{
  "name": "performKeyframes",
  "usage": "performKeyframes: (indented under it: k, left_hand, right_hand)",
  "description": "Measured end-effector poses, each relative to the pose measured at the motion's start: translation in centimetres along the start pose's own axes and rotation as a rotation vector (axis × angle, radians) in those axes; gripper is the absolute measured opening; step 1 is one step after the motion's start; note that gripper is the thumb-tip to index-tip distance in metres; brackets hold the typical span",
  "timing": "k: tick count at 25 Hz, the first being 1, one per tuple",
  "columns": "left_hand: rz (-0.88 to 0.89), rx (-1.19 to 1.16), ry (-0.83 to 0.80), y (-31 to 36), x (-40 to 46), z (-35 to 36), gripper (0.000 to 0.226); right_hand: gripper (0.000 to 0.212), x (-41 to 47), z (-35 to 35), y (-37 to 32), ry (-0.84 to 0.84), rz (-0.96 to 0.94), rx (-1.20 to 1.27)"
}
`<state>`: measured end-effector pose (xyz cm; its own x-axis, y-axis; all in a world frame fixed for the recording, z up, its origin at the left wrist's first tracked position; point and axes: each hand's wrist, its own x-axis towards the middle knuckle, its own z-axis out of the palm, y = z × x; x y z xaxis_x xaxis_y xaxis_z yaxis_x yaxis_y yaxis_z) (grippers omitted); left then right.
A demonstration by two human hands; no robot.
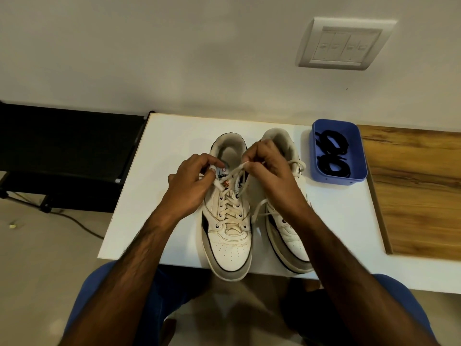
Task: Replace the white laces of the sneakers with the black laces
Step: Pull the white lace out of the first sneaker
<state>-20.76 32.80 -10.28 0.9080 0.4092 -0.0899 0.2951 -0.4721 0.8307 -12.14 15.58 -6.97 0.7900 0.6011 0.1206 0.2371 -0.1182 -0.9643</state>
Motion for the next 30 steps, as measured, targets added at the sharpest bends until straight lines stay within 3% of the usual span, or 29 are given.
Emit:
performKeyframes:
  k: [4,10,11,13,15,17,19,22,24,28,30]
  left_hand:
    - [-0.002,-0.010,0.001,-0.2,0.0,0.0,0.024]
    - [-0.011,-0.008,-0.001,0.1,-0.1,0.0,0.023]
    - [-0.007,0.001,0.004,0.0,-0.1,0.0,0.023]
    - [0.006,0.014,0.009,0.1,-0.2,0.0,0.027]
    - [0.003,0.017,-0.003,0.2,-0.1,0.0,0.029]
    - [0.002,0.019,-0.005,0.2,-0.1,-0.1,0.030]
    - [0.005,0.016,-0.005,0.2,-0.1,-0.1,0.029]
    - [-0.005,-0.005,-0.006,0.1,-0.1,-0.1,0.027]
    - [-0.006,-0.018,0.000,0.0,0.0,0.0,0.027]
    - [-0.004,-0.013,0.007,0.1,-0.1,0.0,0.028]
    - [-0.008,-0.005,0.005,0.3,-0.1,0.0,0.029]
  right_hand:
    - [0.031,-0.5,2.2,1.7,-0.090,-0.108,-0.527]
    - [0.025,-0.4,3.3,2.4,0.052,-0.205,-0.814]
    - [0.018,-0.4,3.3,2.3,0.032,-0.184,-0.772]
    - [0.005,-0.2,2.6,1.7,-0.002,-0.082,-0.387]
    - [0.005,0.0,1.1,0.9,0.025,0.009,0.097]
    - [0.009,-0.1,0.1,0.4,0.045,0.043,0.290]
    - [0.010,-0.1,0.5,0.5,0.014,0.033,0.140]
    - [0.028,-0.3,2.2,2.0,-0.048,-0.117,-0.463]
    - [0.034,-0.4,2.9,2.9,-0.024,-0.194,-0.720]
    - [0.024,-0.6,3.4,3.1,0.024,-0.241,-0.855]
    - [0.018,-0.5,3.0,2.7,0.013,-0.200,-0.706]
